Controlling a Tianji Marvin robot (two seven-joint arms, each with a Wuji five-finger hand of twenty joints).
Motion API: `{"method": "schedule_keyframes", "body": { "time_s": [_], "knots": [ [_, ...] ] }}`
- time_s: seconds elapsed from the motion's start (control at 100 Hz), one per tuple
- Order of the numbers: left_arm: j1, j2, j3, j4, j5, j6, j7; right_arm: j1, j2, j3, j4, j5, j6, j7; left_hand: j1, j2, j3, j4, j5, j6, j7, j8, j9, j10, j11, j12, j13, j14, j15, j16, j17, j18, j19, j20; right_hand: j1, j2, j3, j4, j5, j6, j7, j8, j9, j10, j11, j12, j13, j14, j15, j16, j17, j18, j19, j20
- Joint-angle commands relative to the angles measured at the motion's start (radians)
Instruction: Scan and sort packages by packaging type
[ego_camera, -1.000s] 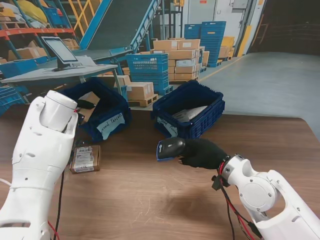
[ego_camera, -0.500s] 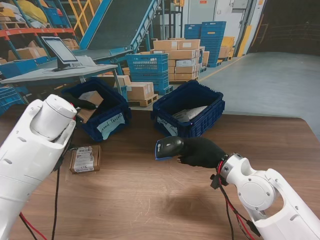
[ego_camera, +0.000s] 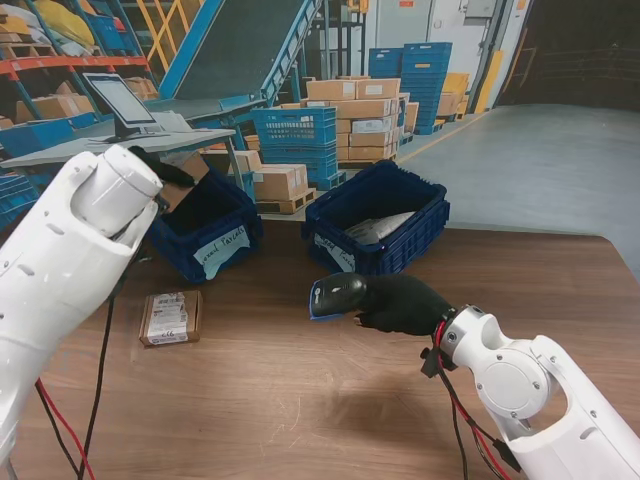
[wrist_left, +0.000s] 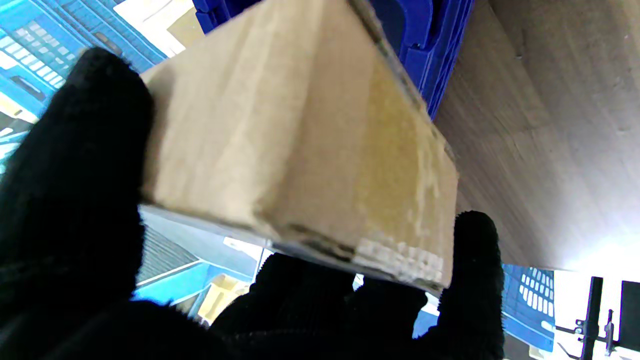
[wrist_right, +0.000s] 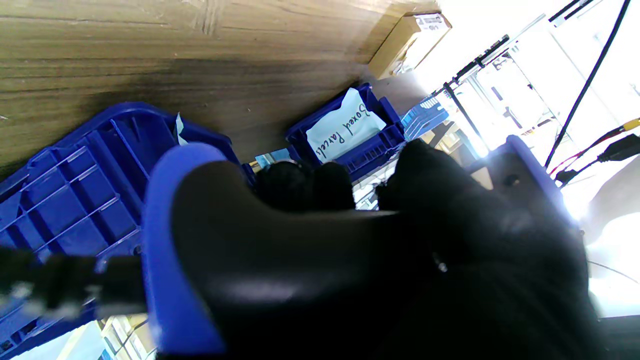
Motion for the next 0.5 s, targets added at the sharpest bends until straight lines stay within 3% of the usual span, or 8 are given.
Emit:
{"method": "schedule_keyframes", "body": {
  "time_s": [0.0,0.19,0.49],
  "knots": [
    [-0.028,-0.005,0.01,0.008,0.008,0.013,-0.032,0.006,-0.005,-0.002,-0.005,0.001,0.005,0.015,0.367,0.197,0.373,0.009,0.142,-0.222,0.215,0.064,0.124,-0.124,0.114,0.035,0.076,-0.096,0.102,0.04,0.007,0.042,0.039,0.028,0.114,0.089,0.091,-0.011,0.064,-0.063,0.027,0.016,0.013,0.022,-0.005,0.005,0.005,0.001,0.003,-0.004,0.0,-0.003,0.006,0.007],
    [-0.077,-0.018,0.039,0.082,0.002,0.006,-0.017,0.018,-0.004,-0.007,0.003,0.006,0.007,0.02,0.363,0.196,0.369,0.003,0.154,-0.238,0.208,0.044,0.126,-0.132,0.112,0.033,0.07,-0.1,0.096,0.027,0.001,0.046,0.052,0.042,0.114,0.088,0.09,-0.011,0.063,-0.063,0.027,0.015,0.013,0.022,-0.005,0.005,0.004,0.0,0.003,-0.004,-0.001,-0.003,0.006,0.007],
    [-0.155,-0.026,0.091,0.192,-0.027,-0.004,-0.037,0.025,-0.004,-0.011,0.007,0.015,0.013,0.028,0.355,0.207,0.35,-0.006,0.165,-0.267,0.198,0.02,0.103,-0.137,0.067,0.011,0.016,-0.099,0.027,-0.014,-0.036,0.025,-0.016,0.019,0.114,0.089,0.09,-0.011,0.063,-0.063,0.027,0.015,0.013,0.021,-0.005,0.005,0.004,0.001,0.003,-0.004,-0.001,-0.001,0.006,0.007]
  ]
}}
